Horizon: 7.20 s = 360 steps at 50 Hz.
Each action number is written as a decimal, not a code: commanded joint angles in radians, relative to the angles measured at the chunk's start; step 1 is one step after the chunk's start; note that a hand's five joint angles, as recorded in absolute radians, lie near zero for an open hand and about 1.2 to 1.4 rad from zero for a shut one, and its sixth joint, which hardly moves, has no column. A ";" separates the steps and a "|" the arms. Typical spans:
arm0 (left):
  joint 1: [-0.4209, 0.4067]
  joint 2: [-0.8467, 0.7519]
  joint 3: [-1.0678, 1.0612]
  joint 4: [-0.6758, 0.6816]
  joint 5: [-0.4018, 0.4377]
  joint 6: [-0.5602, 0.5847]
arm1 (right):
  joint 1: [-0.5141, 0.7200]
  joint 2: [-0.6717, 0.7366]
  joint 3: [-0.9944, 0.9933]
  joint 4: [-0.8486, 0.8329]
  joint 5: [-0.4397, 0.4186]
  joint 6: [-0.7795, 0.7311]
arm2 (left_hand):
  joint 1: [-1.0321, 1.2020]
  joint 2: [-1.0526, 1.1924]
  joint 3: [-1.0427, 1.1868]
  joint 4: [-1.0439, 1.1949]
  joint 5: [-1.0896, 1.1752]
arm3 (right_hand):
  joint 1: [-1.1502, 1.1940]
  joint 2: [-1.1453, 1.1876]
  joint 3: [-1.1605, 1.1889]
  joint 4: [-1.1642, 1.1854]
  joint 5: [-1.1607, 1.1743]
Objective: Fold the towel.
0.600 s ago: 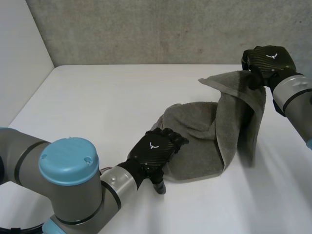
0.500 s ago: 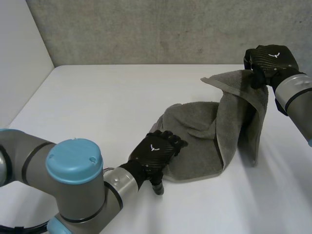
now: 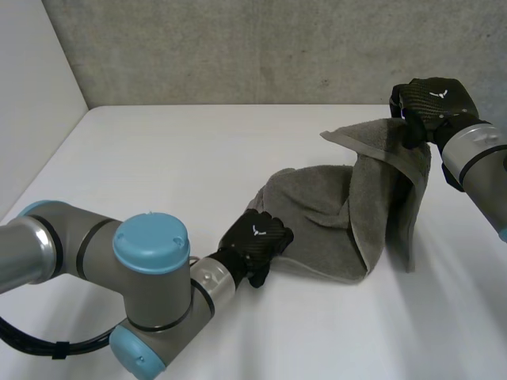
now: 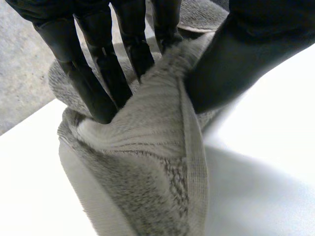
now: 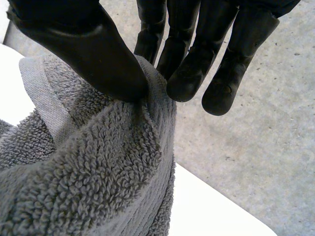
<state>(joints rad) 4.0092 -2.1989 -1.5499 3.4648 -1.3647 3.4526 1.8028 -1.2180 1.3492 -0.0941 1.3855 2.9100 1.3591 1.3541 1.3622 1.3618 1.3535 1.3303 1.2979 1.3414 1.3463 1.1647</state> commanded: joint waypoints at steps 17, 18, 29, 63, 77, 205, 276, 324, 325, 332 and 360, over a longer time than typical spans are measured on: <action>0.297 0.343 0.093 -0.069 -0.062 -0.027 | -0.017 -0.123 -0.185 0.387 -0.145 -0.095 | 0.037 0.042 0.034 0.034 -0.132 | 0.066 0.098 0.055 0.050 0.057; 0.316 0.369 0.096 -0.091 -0.057 -0.033 | -0.025 -0.095 -0.209 0.475 -0.176 -0.147 | 0.037 0.042 0.034 0.034 -0.132 | 0.066 0.098 0.055 0.050 0.057; 0.335 0.196 0.209 -0.288 -0.028 -0.018 | 0.001 0.084 -0.281 0.630 -0.209 -0.410 | 0.037 0.042 0.034 0.034 -0.132 | 0.066 0.098 0.055 0.050 0.057; 0.519 0.088 0.457 -0.310 0.164 -0.160 | 0.121 0.072 -0.170 -0.150 -0.384 -0.124 | 0.037 0.042 0.034 0.034 -0.132 | 0.066 0.098 0.055 0.050 0.057; 0.527 0.204 -0.083 -0.171 0.170 0.002 | 0.006 0.248 -0.136 0.097 -0.379 -0.569 | 0.037 0.042 0.034 0.034 -0.132 | 0.066 0.098 0.055 0.050 0.057; 0.467 0.203 -0.127 -0.110 0.150 -0.018 | -0.145 -0.014 0.301 -0.142 0.017 -0.089 | -0.156 -0.151 -0.159 -0.159 -0.325 | 0.066 0.098 0.055 0.050 0.057; 0.545 0.392 -0.030 -0.257 0.115 0.082 | 0.036 -0.071 0.061 0.271 -0.155 -0.331 | 0.037 0.042 0.034 0.034 -0.132 | -0.872 -0.840 -0.884 -0.888 -0.881; 0.562 0.311 -0.122 -0.142 0.113 0.082 | 0.540 0.095 0.444 -0.251 0.121 0.052 | 0.037 0.042 0.034 0.034 -0.132 | -0.928 -0.896 -0.939 -0.944 -0.937; 0.562 0.311 -0.122 -0.142 0.113 0.082 | 0.540 0.101 0.444 -0.271 0.128 0.048 | 0.037 0.042 0.034 0.034 -0.132 | -0.925 -0.893 -0.936 -0.941 -0.934; 0.562 0.306 -0.122 -0.142 0.111 0.082 | 0.540 0.129 0.446 -0.314 0.135 0.040 | 0.037 0.042 0.034 0.034 -0.132 | -0.911 -0.878 -0.922 -0.927 -0.920; 0.559 0.301 -0.131 -0.141 0.111 0.080 | 0.527 0.156 0.423 -0.331 0.225 -0.186 | 0.037 0.042 0.034 0.034 -0.132 | -0.520 -0.488 -0.531 -0.536 -0.529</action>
<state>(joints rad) 4.5690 -1.8968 -1.6814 3.3242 -1.2533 3.5327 2.3312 -1.0596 1.7809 -0.4457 1.6046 2.7270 1.4453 1.5167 1.5441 1.5216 1.4811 0.8032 0.8043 0.8036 0.8035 0.6258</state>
